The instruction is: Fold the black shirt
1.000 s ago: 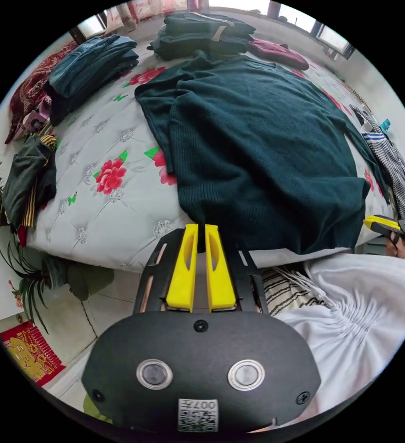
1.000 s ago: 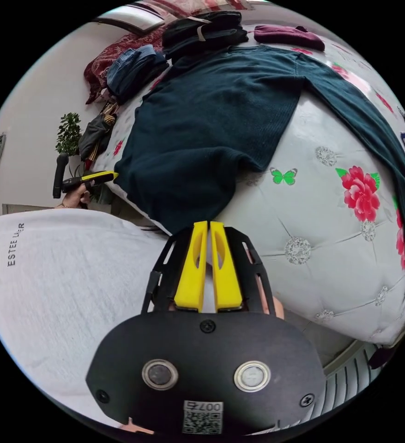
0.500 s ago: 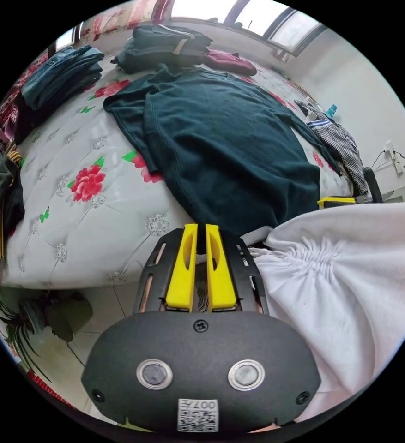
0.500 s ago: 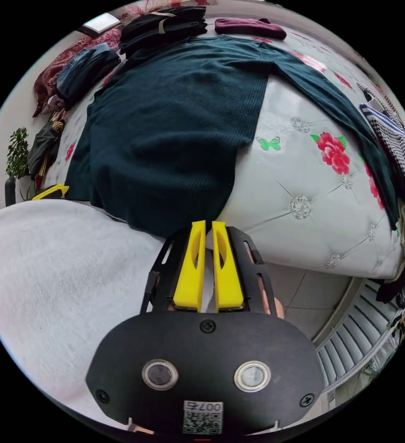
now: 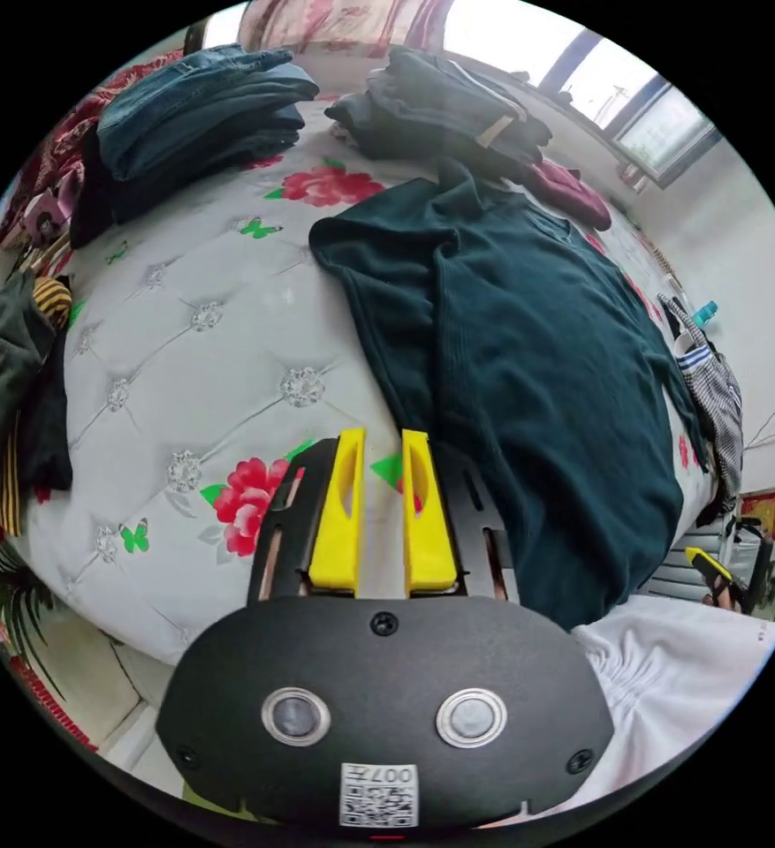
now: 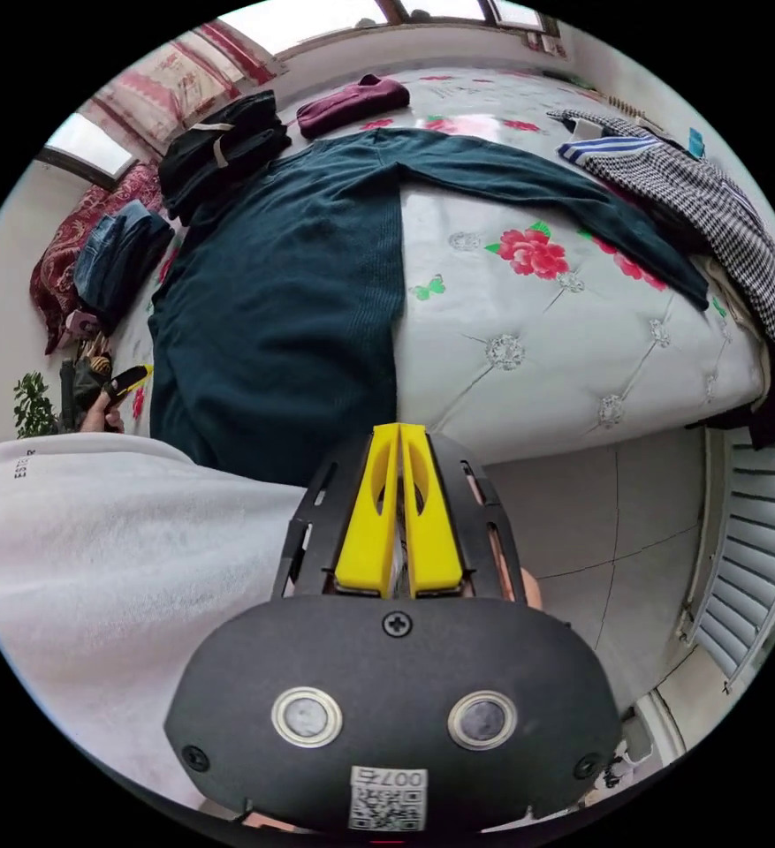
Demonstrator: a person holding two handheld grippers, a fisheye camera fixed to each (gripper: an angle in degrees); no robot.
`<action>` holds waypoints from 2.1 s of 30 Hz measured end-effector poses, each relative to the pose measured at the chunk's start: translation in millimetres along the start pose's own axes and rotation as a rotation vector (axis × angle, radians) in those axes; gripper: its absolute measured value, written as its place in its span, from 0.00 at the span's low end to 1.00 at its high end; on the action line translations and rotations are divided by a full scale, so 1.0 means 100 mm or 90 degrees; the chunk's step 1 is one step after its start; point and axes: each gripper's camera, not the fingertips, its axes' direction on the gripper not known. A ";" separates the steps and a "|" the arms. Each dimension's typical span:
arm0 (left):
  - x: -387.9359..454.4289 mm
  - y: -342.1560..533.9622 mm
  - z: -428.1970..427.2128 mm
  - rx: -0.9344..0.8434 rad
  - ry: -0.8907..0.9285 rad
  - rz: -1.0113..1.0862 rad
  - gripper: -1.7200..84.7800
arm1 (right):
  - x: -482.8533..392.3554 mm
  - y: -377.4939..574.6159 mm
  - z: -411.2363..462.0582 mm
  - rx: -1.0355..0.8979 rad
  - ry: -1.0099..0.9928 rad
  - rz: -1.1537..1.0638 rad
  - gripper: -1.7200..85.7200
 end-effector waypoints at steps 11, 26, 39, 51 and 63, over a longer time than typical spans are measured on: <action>-0.04 -0.63 -0.34 0.071 -0.098 0.090 0.01 | -0.43 -0.56 -0.12 0.028 -0.002 -0.012 0.02; -1.30 -1.11 -1.06 0.073 -0.402 -0.133 0.04 | -0.43 -1.12 0.19 0.029 -0.069 0.017 0.03; 1.20 0.54 -0.56 -0.207 0.017 0.169 0.15 | -0.22 -0.90 0.60 -0.109 -0.021 -0.131 0.07; 1.62 0.55 -0.78 -0.248 -0.058 0.234 0.03 | -0.45 -0.50 1.01 -0.230 0.033 -0.219 0.03; 1.06 0.95 -0.96 -0.257 0.043 0.064 0.06 | -0.13 -0.11 0.97 -0.220 0.005 -0.206 0.02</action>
